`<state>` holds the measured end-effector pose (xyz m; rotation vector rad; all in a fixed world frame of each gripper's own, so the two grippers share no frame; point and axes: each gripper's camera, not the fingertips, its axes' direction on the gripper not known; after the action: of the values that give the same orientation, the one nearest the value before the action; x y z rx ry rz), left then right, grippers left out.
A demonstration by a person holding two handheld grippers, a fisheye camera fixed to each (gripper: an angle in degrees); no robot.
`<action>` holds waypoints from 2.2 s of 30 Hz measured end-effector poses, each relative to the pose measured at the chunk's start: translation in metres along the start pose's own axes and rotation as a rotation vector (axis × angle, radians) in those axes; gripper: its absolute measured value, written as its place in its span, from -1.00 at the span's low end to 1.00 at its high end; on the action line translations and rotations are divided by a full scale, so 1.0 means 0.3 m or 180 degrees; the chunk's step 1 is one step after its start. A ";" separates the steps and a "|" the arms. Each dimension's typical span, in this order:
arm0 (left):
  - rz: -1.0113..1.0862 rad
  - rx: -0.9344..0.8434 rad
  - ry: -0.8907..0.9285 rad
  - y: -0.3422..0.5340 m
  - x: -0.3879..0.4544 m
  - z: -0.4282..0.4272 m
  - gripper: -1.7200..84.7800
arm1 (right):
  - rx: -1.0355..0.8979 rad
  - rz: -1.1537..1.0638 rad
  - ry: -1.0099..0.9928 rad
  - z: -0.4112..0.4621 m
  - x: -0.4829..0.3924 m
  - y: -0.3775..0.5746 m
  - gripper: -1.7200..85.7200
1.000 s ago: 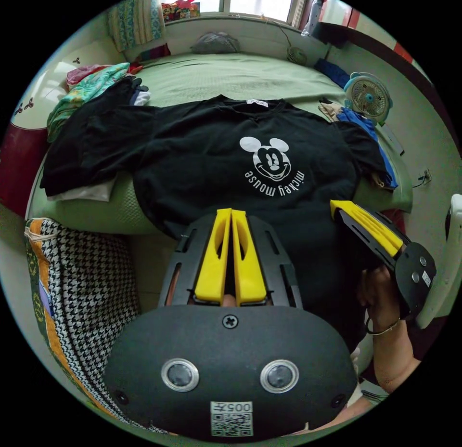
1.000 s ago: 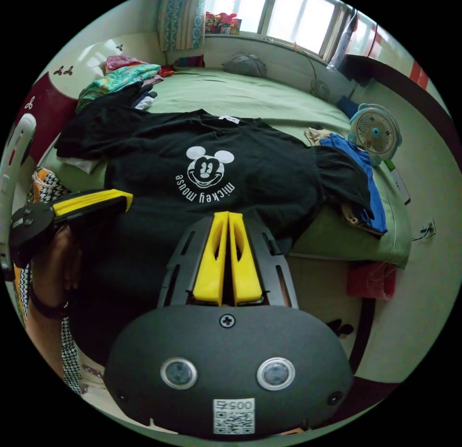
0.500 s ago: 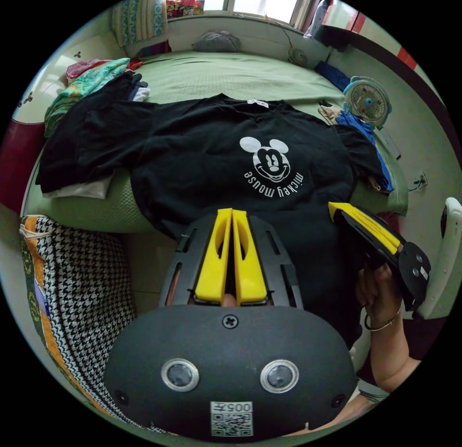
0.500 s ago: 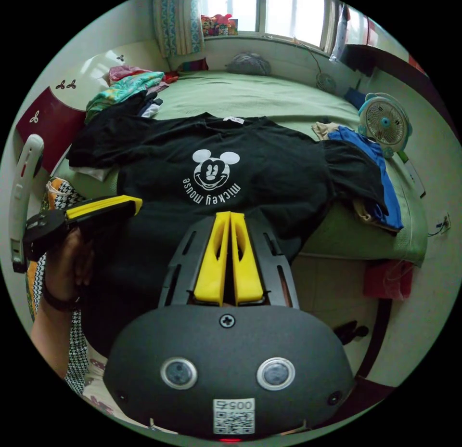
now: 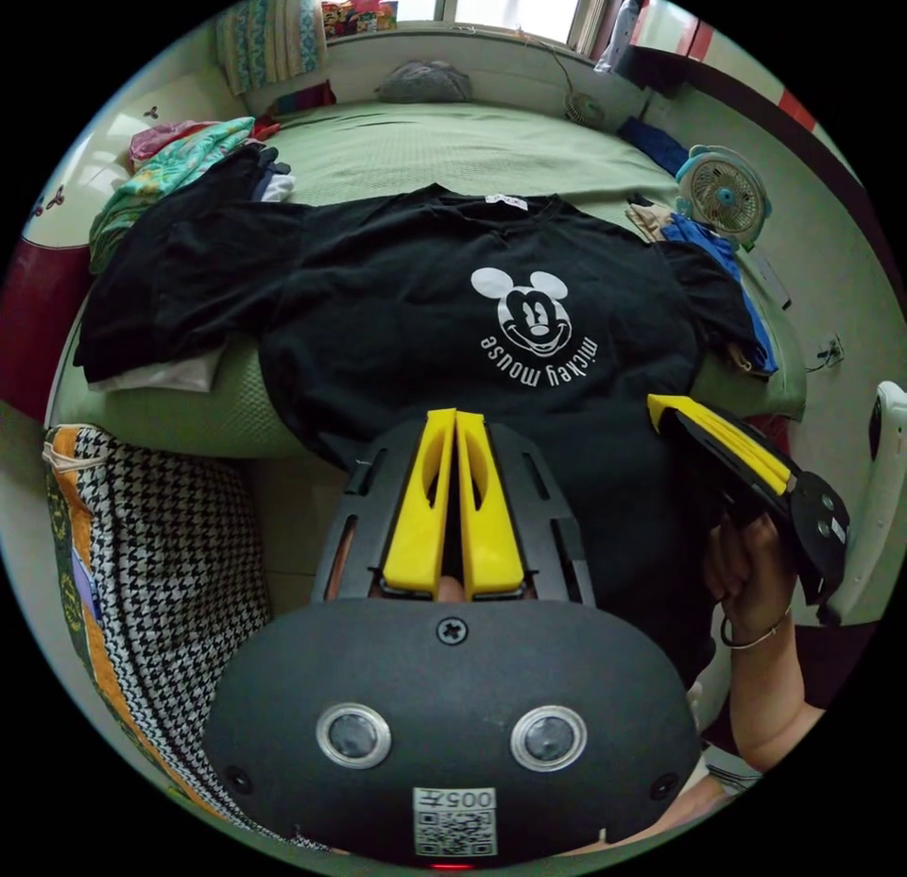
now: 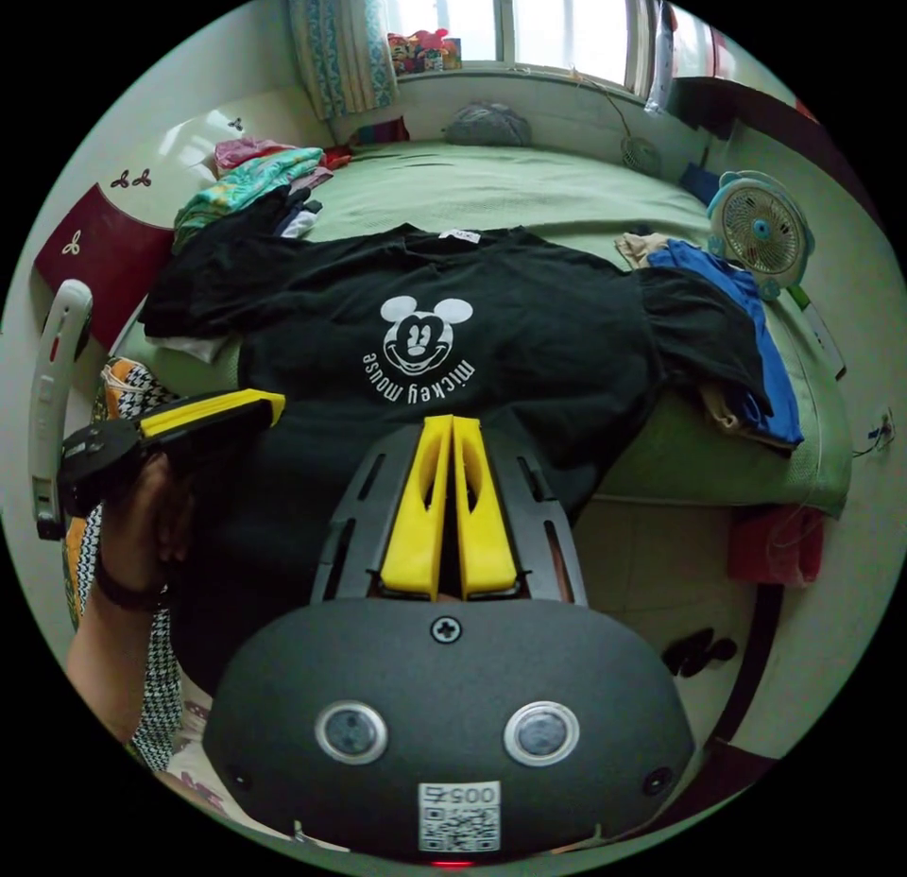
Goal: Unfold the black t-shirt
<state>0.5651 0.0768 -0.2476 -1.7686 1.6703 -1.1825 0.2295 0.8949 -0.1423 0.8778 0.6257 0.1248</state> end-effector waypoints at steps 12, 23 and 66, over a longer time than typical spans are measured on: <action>-0.0009 0.0000 0.0014 0.005 0.000 0.018 -0.97 | 0.0004 -0.0006 -0.0004 0.008 0.021 0.008 -0.98; -0.0025 0.0002 0.0044 0.006 -0.012 0.028 -0.96 | -0.0005 -0.0052 0.0088 0.016 0.029 0.010 -0.98; -0.0069 0.0001 0.0152 -0.003 -0.065 0.047 -0.97 | -0.0005 -0.0017 0.0009 0.020 0.143 0.019 -0.98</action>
<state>0.5787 0.0922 -0.2599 -1.7757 1.6819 -1.2437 0.2686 0.9096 -0.1549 0.8744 0.6306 0.1217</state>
